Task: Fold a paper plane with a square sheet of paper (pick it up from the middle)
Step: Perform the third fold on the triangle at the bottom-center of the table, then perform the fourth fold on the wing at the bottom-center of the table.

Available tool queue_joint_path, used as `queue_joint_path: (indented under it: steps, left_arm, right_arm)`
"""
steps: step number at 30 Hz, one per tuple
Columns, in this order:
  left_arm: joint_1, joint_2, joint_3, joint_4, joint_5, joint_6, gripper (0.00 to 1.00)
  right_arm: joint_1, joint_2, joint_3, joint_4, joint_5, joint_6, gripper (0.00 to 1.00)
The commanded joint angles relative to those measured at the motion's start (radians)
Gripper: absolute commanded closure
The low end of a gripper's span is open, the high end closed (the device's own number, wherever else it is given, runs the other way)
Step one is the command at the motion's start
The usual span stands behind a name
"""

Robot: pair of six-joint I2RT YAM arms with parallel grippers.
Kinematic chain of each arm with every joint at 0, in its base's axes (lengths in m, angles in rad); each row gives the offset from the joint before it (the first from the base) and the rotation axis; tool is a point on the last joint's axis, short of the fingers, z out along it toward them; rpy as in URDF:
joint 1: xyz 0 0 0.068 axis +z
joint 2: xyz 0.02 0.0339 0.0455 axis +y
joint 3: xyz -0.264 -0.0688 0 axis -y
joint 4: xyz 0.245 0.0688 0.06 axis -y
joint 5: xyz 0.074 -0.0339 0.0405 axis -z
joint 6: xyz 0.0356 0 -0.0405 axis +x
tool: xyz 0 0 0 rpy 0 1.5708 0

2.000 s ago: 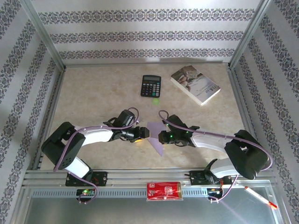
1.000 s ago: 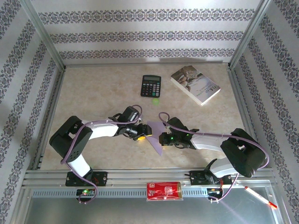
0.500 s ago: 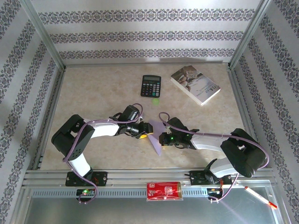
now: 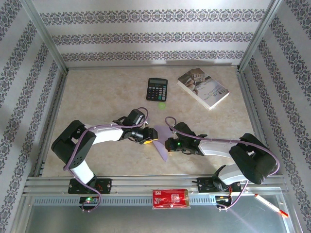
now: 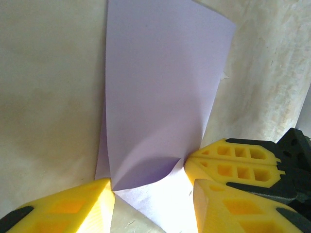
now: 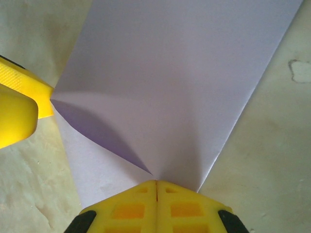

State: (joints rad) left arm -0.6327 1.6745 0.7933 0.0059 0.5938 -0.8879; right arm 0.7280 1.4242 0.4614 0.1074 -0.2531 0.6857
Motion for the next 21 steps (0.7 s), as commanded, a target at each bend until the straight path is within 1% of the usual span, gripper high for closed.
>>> queue_joint_path:
  steps: [1, 7, 11, 16, 21]
  left_arm:
    - [0.013, 0.016, 0.033, -0.035, 0.017, 0.032, 0.54]
    - [0.014, 0.046, 0.023, 0.047, 0.066, -0.005, 0.55]
    - [0.018, 0.057, 0.021, 0.065, 0.077, 0.003, 0.59]
    - [0.027, 0.055, 0.017, 0.057, 0.069, 0.033, 0.7]
    - [0.027, 0.057, 0.022, 0.029, 0.055, 0.061, 0.85]
  right_arm:
    - [-0.005, 0.031, -0.033, -0.063, 0.01, 0.015, 0.95]
    - [-0.006, 0.026, -0.036, -0.065, 0.015, 0.017, 0.96]
    - [-0.007, 0.028, -0.032, -0.066, 0.015, 0.015, 0.96]
    - [-0.009, 0.031, -0.03, -0.069, 0.012, 0.009, 0.96]
    - [-0.016, 0.029, -0.008, -0.071, -0.005, -0.011, 0.94]
